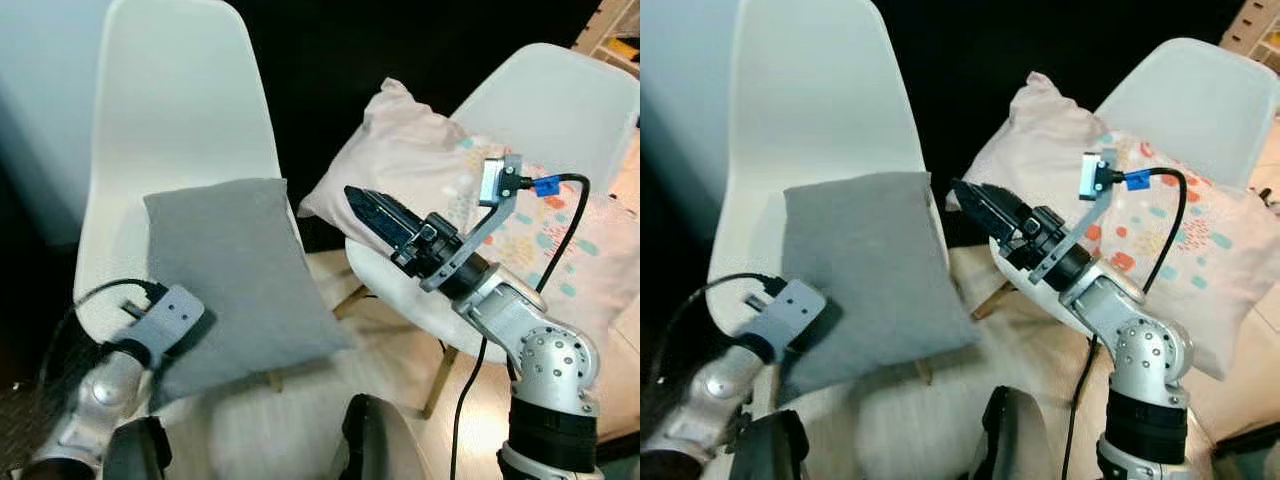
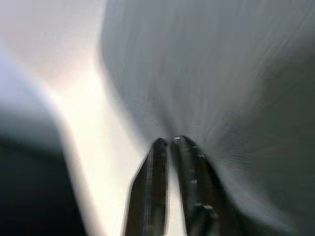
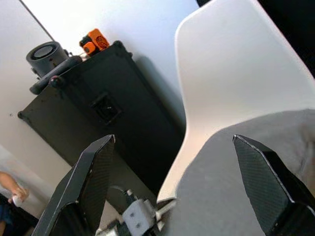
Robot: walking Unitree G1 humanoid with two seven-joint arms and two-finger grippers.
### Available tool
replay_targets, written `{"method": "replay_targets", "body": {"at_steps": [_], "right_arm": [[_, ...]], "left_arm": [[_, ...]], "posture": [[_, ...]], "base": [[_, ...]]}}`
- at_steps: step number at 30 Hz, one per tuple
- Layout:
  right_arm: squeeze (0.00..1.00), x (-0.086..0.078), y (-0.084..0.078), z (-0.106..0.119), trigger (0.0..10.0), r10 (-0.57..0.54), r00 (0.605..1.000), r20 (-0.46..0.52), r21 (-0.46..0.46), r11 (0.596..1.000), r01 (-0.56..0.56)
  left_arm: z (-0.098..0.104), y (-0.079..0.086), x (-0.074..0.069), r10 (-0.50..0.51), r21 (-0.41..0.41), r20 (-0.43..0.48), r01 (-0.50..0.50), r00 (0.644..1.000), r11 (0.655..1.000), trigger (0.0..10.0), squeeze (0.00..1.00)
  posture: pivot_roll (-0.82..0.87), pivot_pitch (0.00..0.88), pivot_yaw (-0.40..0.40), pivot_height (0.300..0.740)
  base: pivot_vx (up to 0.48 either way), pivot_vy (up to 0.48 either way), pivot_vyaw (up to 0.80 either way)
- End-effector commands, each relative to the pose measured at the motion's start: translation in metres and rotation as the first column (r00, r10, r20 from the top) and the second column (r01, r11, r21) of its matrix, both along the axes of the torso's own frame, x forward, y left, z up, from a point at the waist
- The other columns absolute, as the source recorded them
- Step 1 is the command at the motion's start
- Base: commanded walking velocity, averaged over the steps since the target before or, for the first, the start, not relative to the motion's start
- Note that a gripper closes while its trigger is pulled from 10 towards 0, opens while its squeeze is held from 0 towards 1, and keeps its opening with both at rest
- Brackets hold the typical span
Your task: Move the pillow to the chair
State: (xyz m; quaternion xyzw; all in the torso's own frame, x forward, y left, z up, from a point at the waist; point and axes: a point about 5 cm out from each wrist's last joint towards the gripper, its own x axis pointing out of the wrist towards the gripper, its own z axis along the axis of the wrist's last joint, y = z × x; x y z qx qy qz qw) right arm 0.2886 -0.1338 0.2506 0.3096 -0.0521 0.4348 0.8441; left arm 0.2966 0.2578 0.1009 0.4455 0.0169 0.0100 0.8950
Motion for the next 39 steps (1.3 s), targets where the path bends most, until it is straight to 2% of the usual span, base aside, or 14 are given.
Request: {"method": "replay_targets", "body": {"at_steps": [1,5,15,16,18,19,20,21,22,25,28,30,31,39], "right_arm": [[0.00,-0.004,-0.002,0.005,10.0,-0.001,1.000,0.014,-0.003,1.000,0.001],[0.00,-0.004,0.000,0.007,10.0,-0.002,1.000,0.007,0.014,1.000,0.002],[0.00,-0.003,0.003,0.008,10.0,-0.003,1.000,0.001,0.027,1.000,0.003],[0.00,-0.002,0.003,0.007,10.0,-0.009,1.000,-0.001,0.032,0.999,0.009],[0.00,-0.002,0.003,0.007,10.0,-0.011,1.000,-0.001,0.032,0.999,0.011],[0.00,-0.002,0.003,0.006,10.0,-0.012,1.000,-0.003,0.034,0.999,0.012],[0.00,-0.002,0.003,0.006,10.0,-0.012,1.000,-0.003,0.034,0.999,0.012],[0.00,-0.002,0.003,0.006,10.0,-0.013,1.000,-0.004,0.036,0.999,0.013],[0.00,-0.002,0.004,0.006,10.0,-0.014,1.000,-0.005,0.036,0.999,0.014],[0.00,-0.001,0.005,0.006,10.0,-0.015,1.000,-0.005,0.038,0.999,0.015],[0.00,-0.001,0.005,0.007,10.0,-0.015,1.000,-0.004,0.039,0.999,0.015],[0.00,0.000,0.004,0.006,10.0,-0.016,1.000,-0.006,0.039,0.999,0.016],[0.00,0.002,0.002,0.005,10.0,-0.018,1.000,-0.011,0.035,0.999,0.018],[0.00,0.006,0.000,0.004,10.0,-0.029,1.000,-0.010,0.030,0.999,0.029]], "left_arm": [[-0.008,0.017,-0.006,0.093,0.105,-0.026,-0.090,0.995,0.990,0.0,0.00],[0.032,0.058,-0.008,0.240,0.341,0.151,-0.278,0.959,0.898,0.0,0.00],[0.091,0.073,-0.003,0.251,0.403,0.403,-0.417,0.880,0.815,0.0,0.00],[0.095,0.042,0.008,0.170,0.126,0.395,-0.236,0.903,0.963,0.0,0.00],[0.094,0.028,0.011,0.126,-0.008,0.379,-0.132,0.917,0.991,0.0,0.00],[0.088,0.014,0.013,0.120,-0.182,0.343,-0.059,0.932,0.982,10.0,0.00],[0.088,0.014,0.013,0.120,-0.182,0.343,-0.059,0.932,0.982,10.0,0.00],[0.084,0.007,0.014,0.124,-0.278,0.314,-0.034,0.941,0.960,10.0,0.00],[0.074,0.001,0.010,0.210,-0.519,0.244,-0.056,0.947,0.853,10.0,1.00],[0.060,-0.017,-0.005,0.265,-0.800,0.116,-0.067,0.957,0.596,10.0,1.00],[0.060,-0.019,-0.008,0.266,-0.811,0.110,-0.068,0.958,0.581,10.0,1.00],[0.059,-0.019,-0.018,0.312,-0.862,0.088,-0.085,0.946,0.500,10.0,1.00],[0.052,-0.019,-0.045,0.428,-0.932,0.011,-0.146,0.904,0.333,10.0,1.00],[0.050,-0.028,-0.089,0.537,-0.963,-0.081,-0.204,0.840,0.175,10.0,1.00]], "posture": [[-0.13,0.210,-0.218,0.301],[-0.12,0.208,-0.210,0.301],[-0.10,0.206,-0.196,0.301],[-0.09,0.204,-0.186,0.301],[-0.09,0.204,-0.186,0.301],[-0.09,0.204,-0.184,0.301],[-0.09,0.204,-0.184,0.301],[-0.09,0.204,-0.184,0.301],[-0.09,0.204,-0.177,0.301],[-0.08,0.205,-0.177,0.301],[-0.08,0.205,-0.177,0.301],[-0.07,0.206,-0.178,0.301],[-0.07,0.206,-0.176,0.301],[-0.03,0.205,-0.167,0.301]], "base": [[0.000,0.000,0.00],[0.000,0.000,0.00],[0.000,0.000,0.00],[0.000,0.000,0.00],[0.000,0.000,0.00],[0.000,0.000,0.00],[0.000,0.000,0.00],[0.000,0.000,0.00],[0.000,0.000,0.00],[0.000,0.000,0.00],[0.000,0.000,0.00],[0.000,0.000,0.00],[0.000,0.000,0.00],[0.000,0.000,0.00]]}}
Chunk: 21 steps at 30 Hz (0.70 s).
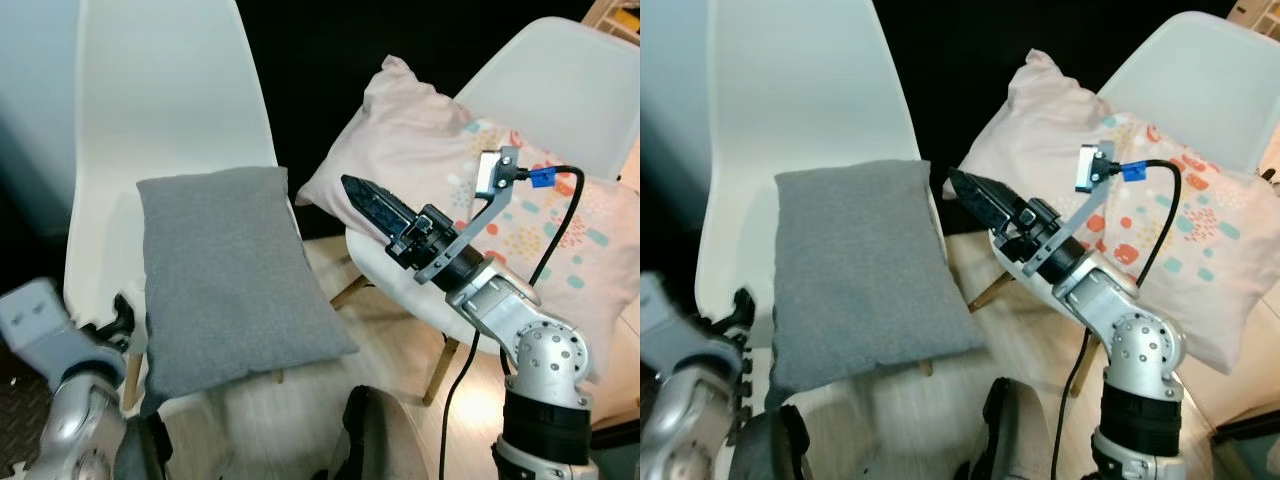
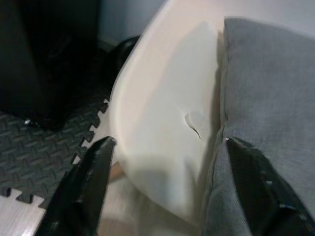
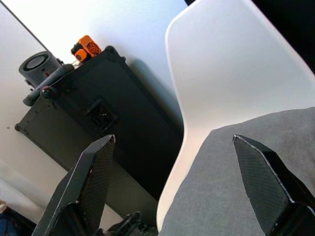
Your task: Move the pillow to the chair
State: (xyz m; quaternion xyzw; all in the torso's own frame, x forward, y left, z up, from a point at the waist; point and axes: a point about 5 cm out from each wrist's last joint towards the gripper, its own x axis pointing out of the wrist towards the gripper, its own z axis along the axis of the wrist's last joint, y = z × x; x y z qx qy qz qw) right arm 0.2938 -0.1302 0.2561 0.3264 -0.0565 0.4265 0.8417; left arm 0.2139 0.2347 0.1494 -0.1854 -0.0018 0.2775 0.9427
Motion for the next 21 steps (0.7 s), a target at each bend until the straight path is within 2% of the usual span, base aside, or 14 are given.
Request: {"method": "replay_targets", "body": {"at_steps": [1,2,4,5,7,8,10,13,15,16,18,19,20,21], "right_arm": [[0.00,0.001,-0.004,-0.001,10.0,-0.016,1.000,0.002,-0.004,1.000,0.016],[0.00,0.001,-0.004,-0.001,10.0,-0.016,1.000,0.002,-0.004,1.000,0.016],[0.00,0.003,-0.003,-0.002,10.0,-0.018,1.000,0.003,0.001,1.000,0.018],[0.00,0.003,-0.003,-0.002,10.0,-0.018,1.000,0.003,0.001,1.000,0.018],[0.00,0.004,-0.001,-0.002,10.0,-0.017,1.000,0.001,0.016,1.000,0.017],[0.00,0.004,-0.001,-0.002,10.0,-0.017,1.000,0.001,0.016,1.000,0.017],[0.00,0.004,0.001,-0.002,10.0,-0.014,1.000,0.003,0.022,1.000,0.014],[0.00,0.004,0.001,-0.001,10.0,-0.015,1.000,0.006,0.024,1.000,0.014],[0.00,0.004,-0.001,0.000,10.0,-0.020,1.000,0.010,0.023,1.000,0.020],[0.00,0.004,-0.002,0.000,10.0,-0.023,1.000,0.012,0.022,0.999,0.023],[0.00,0.004,-0.002,0.000,10.0,-0.023,1.000,0.012,0.022,0.999,0.023],[0.00,0.004,-0.003,0.000,10.0,-0.026,1.000,0.014,0.021,0.999,0.026],[0.00,0.004,-0.004,0.001,10.0,-0.028,1.000,0.015,0.019,0.999,0.027],[0.00,0.004,-0.005,0.001,10.0,-0.030,0.999,0.016,0.018,0.999,0.029]], "left_arm": [[0.002,-0.005,-0.006,0.005,-0.034,-0.001,-0.005,1.000,0.999,10.0,1.00],[0.002,-0.005,-0.006,0.005,-0.034,-0.001,-0.005,1.000,0.999,10.0,1.00],[-0.008,-0.020,-0.015,-0.071,-0.219,0.012,0.072,0.997,0.973,10.0,1.00],[-0.008,-0.020,-0.015,-0.071,-0.219,0.012,0.072,0.997,0.973,10.0,1.00],[-0.023,-0.036,-0.013,-0.214,-0.348,0.130,0.247,0.968,0.905,10.0,1.00],[-0.023,-0.036,-0.013,-0.214,-0.348,0.130,0.247,0.968,0.905,10.0,1.00],[-0.043,-0.043,-0.012,-0.288,-0.426,0.196,0.346,0.937,0.836,10.0,1.00],[-0.059,-0.041,-0.013,-0.302,-0.458,0.175,0.349,0.937,0.818,10.0,1.00],[-0.068,-0.041,-0.012,-0.343,-0.486,0.185,0.389,0.921,0.782,10.0,1.00],[-0.078,-0.039,-0.011,-0.365,-0.487,0.146,0.388,0.919,0.783,10.0,0.56],[-0.078,-0.039,-0.011,-0.365,-0.487,0.146,0.388,0.919,0.783,10.0,0.56],[-0.085,-0.037,-0.010,-0.373,-0.493,0.119,0.381,0.920,0.782,10.0,0.36],[-0.090,-0.034,-0.009,-0.383,-0.491,0.100,0.380,0.918,0.784,10.0,0.00],[-0.094,-0.030,-0.008,-0.387,-0.490,0.086,0.377,0.918,0.786,10.0,0.00]], "posture": [[-0.03,0.205,-0.167,0.301],[-0.03,0.205,-0.167,0.301],[-0.02,0.203,-0.167,0.301],[-0.02,0.203,-0.167,0.301],[-0.01,0.200,-0.168,0.301],[-0.01,0.200,-0.168,0.301],[-0.02,0.200,-0.166,0.301],[-0.03,0.198,-0.165,0.301],[-0.03,0.199,-0.166,0.301],[-0.04,0.201,-0.166,0.301],[-0.04,0.201,-0.166,0.301],[-0.05,0.203,-0.165,0.301],[-0.05,0.204,-0.167,0.301],[-0.05,0.204,-0.168,0.301]], "base": [[0.000,0.000,0.00],[0.000,0.000,0.00],[0.000,0.000,0.00],[0.000,0.000,0.00],[0.000,0.000,0.00],[0.000,0.000,0.00],[0.000,0.000,0.00],[0.000,0.000,0.00],[0.000,0.000,0.00],[0.000,0.000,0.00],[0.000,0.000,0.00],[0.000,0.000,0.00],[0.000,0.000,0.00],[0.000,0.000,0.00]]}}
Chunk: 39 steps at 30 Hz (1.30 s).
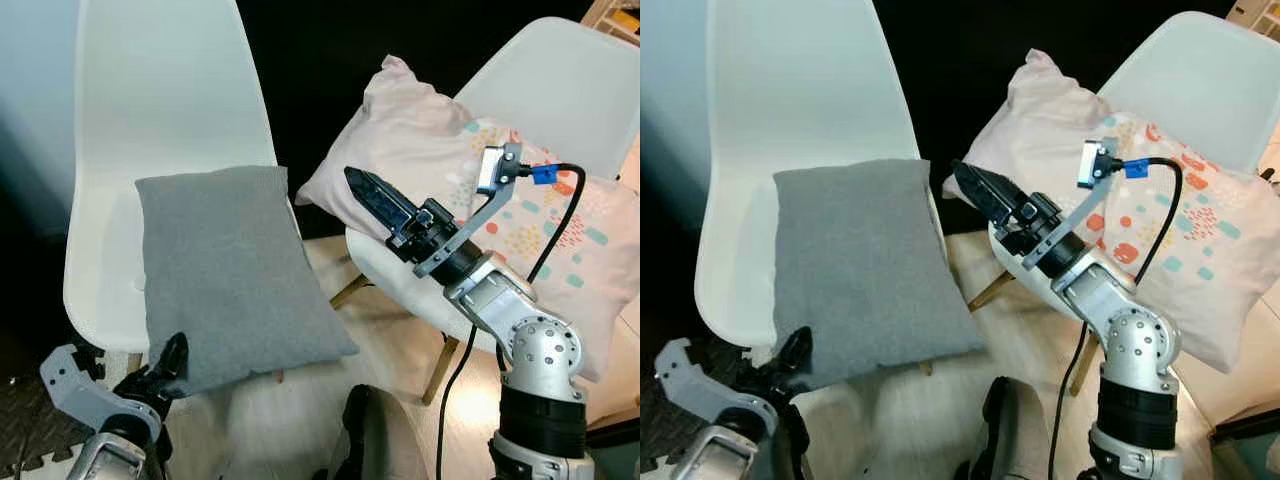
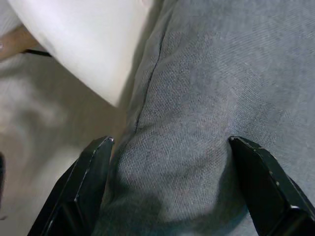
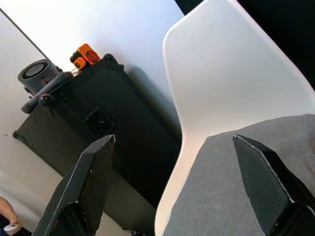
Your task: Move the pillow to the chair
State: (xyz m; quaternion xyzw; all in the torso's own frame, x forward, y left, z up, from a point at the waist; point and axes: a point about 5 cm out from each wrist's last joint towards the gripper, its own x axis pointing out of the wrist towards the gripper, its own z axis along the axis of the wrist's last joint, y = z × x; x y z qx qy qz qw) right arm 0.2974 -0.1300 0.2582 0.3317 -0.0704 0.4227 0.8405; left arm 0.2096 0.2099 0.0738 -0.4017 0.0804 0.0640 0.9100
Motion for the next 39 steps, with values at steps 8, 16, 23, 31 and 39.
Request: {"method": "replay_targets", "body": {"at_steps": [8,16,23,31,39], "right_arm": [[0.00,-0.001,-0.006,0.001,10.0,-0.017,1.000,0.002,-0.009,1.000,0.017],[0.00,-0.001,-0.008,0.005,10.0,-0.017,1.000,0.008,-0.020,1.000,0.017],[0.00,0.000,-0.010,0.007,10.0,-0.020,1.000,0.015,-0.024,0.999,0.020],[0.00,0.001,-0.007,0.007,10.0,-0.016,1.000,0.021,-0.020,1.000,0.016],[0.00,0.002,-0.004,0.007,10.0,-0.010,1.000,0.022,-0.009,1.000,0.010]], "left_arm": [[-0.018,0.018,0.011,-0.004,0.011,0.001,0.004,1.000,1.000,3.1,0.00],[-0.006,0.035,0.032,-0.008,0.057,0.086,0.003,0.996,0.998,0.0,0.00],[0.009,0.047,0.042,0.010,0.130,0.118,-0.025,0.993,0.991,0.0,0.00],[0.055,0.079,0.052,0.131,0.604,0.088,-0.157,0.988,0.781,0.0,0.00],[0.124,0.106,0.047,0.310,0.914,0.240,-0.322,0.920,0.248,0.0,0.00]], "posture": [[-0.08,0.214,-0.184,0.301],[-0.10,0.214,-0.191,0.301],[-0.10,0.205,-0.193,0.301],[-0.08,0.188,-0.192,0.301],[-0.07,0.180,-0.187,0.301]], "base": [[0.000,0.000,0.00],[0.000,0.000,0.00],[0.000,0.000,0.00],[0.000,0.000,0.00],[0.000,0.000,0.00]]}}
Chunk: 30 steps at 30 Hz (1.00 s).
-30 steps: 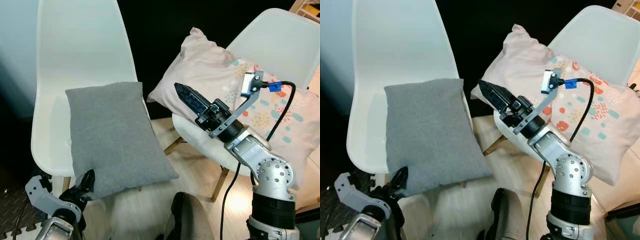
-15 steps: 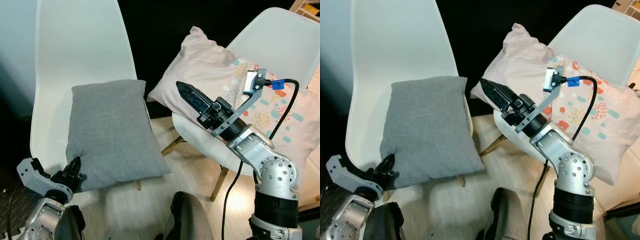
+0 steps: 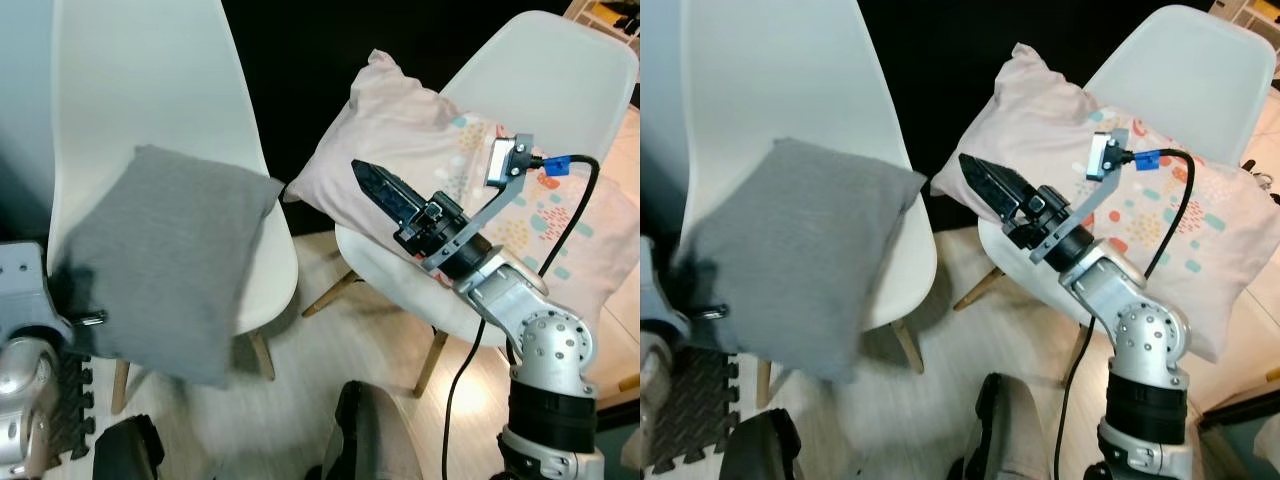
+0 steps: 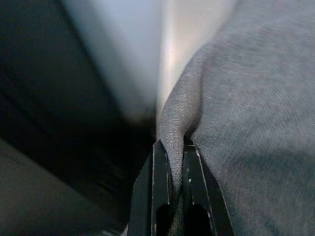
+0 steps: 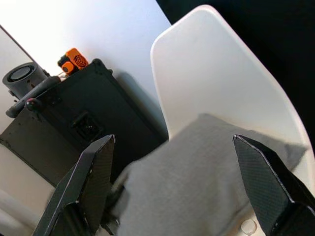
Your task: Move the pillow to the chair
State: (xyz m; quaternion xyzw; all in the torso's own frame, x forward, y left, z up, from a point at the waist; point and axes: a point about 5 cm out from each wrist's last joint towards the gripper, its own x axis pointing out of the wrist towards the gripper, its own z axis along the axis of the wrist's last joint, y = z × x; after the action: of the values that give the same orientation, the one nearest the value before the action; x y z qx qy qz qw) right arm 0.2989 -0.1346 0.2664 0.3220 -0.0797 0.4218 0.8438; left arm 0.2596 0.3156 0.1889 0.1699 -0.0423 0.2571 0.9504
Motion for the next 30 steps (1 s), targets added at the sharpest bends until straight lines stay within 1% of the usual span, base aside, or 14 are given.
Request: {"method": "replay_targets", "body": {"at_steps": [1,2,3,4,5,6,7,19,23,24,25,27,28,30], "right_arm": [[0.00,0.001,0.001,-0.001,10.0,0.004,1.000,-0.001,0.005,1.000,-0.004],[0.00,0.001,0.001,-0.001,10.0,0.004,1.000,-0.001,0.005,1.000,-0.004],[0.00,0.001,0.002,-0.002,10.0,0.005,1.000,-0.001,0.007,1.000,-0.005],[0.00,0.001,0.002,-0.002,10.0,0.005,1.000,-0.001,0.007,1.000,-0.005],[0.00,0.001,0.003,-0.002,10.0,0.004,1.000,-0.002,0.009,1.000,-0.004],[0.00,0.001,0.003,-0.002,10.0,0.004,1.000,-0.002,0.009,1.000,-0.004],[0.00,0.001,0.003,-0.003,10.0,0.002,1.000,-0.003,0.009,1.000,-0.002],[0.00,0.001,0.002,-0.004,10.0,-0.005,1.000,-0.004,0.011,1.000,0.005],[0.00,0.003,0.003,-0.007,10.0,-0.007,1.000,-0.010,0.009,1.000,0.007],[0.00,0.003,0.005,-0.012,10.0,-0.006,1.000,-0.027,-0.012,1.000,0.006],[0.00,0.004,0.007,-0.021,10.0,-0.017,0.999,-0.046,-0.056,0.998,0.014],[0.00,0.004,0.008,-0.027,10.0,-0.024,0.998,-0.059,-0.087,0.996,0.019],[0.00,0.006,0.006,-0.038,10.0,-0.053,0.995,-0.084,-0.116,0.992,0.043],[0.00,0.007,0.005,-0.050,10.0,-0.073,0.991,-0.115,-0.140,0.988,0.057]], "left_arm": [[0.015,0.001,-0.002,0.062,0.150,0.012,-0.063,0.998,0.987,0.0,0.00],[0.015,0.001,-0.002,0.062,0.150,0.012,-0.063,0.998,0.987,0.0,0.00],[0.012,-0.001,-0.002,0.076,0.196,-0.009,-0.072,0.997,0.978,4.9,0.00],[0.012,-0.001,-0.002,0.076,0.196,-0.009,-0.072,0.997,0.978,4.9,0.00],[0.002,-0.005,-0.001,0.065,0.195,-0.040,-0.056,0.997,0.979,10.0,0.00],[0.002,-0.005,-0.001,0.065,0.195,-0.040,-0.056,0.997,0.979,10.0,0.00],[-0.010,-0.010,0.001,0.048,0.149,-0.063,-0.038,0.997,0.988,10.0,1.00],[-0.015,-0.021,0.007,0.020,0.152,-0.099,-0.005,0.995,0.988,10.0,1.00],[0.022,-0.021,0.010,0.037,0.273,-0.041,-0.025,0.998,0.962,10.0,1.00],[0.049,-0.032,0.011,-0.007,0.312,0.040,-0.006,0.999,0.950,10.0,1.00],[0.070,-0.050,0.010,-0.089,0.324,0.111,0.049,0.990,0.945,10.0,0.70],[0.080,-0.062,0.009,-0.147,0.330,0.151,0.090,0.978,0.940,10.0,0.70],[0.086,-0.078,0.007,-0.201,0.339,0.176,0.133,0.964,0.931,10.0,0.00],[0.087,-0.095,0.006,-0.252,0.342,0.183,0.179,0.950,0.922,10.0,0.00]], "posture": [[-0.06,0.180,-0.184,0.301],[-0.06,0.180,-0.184,0.301],[-0.06,0.179,-0.179,0.301],[-0.06,0.179,-0.179,0.301],[-0.06,0.180,-0.175,0.301],[-0.06,0.180,-0.175,0.301],[-0.06,0.180,-0.172,0.301],[-0.06,0.174,-0.165,0.301],[-0.04,0.159,-0.158,0.301],[-0.04,0.148,-0.154,0.301],[-0.03,0.138,-0.152,0.301],[-0.03,0.138,-0.152,0.301],[-0.03,0.125,-0.149,0.301],[-0.02,0.118,-0.149,0.306]], "base": [[0.000,0.000,0.00],[0.000,0.000,0.00],[0.000,0.000,0.00],[0.000,0.000,0.00],[0.000,0.000,0.00],[0.000,0.000,0.00],[0.000,0.000,0.00],[0.000,0.000,0.00],[0.000,0.000,0.00],[0.000,0.000,0.00],[0.000,0.000,0.00],[0.000,0.000,0.00],[0.000,0.000,0.00],[0.000,0.000,0.00]]}}
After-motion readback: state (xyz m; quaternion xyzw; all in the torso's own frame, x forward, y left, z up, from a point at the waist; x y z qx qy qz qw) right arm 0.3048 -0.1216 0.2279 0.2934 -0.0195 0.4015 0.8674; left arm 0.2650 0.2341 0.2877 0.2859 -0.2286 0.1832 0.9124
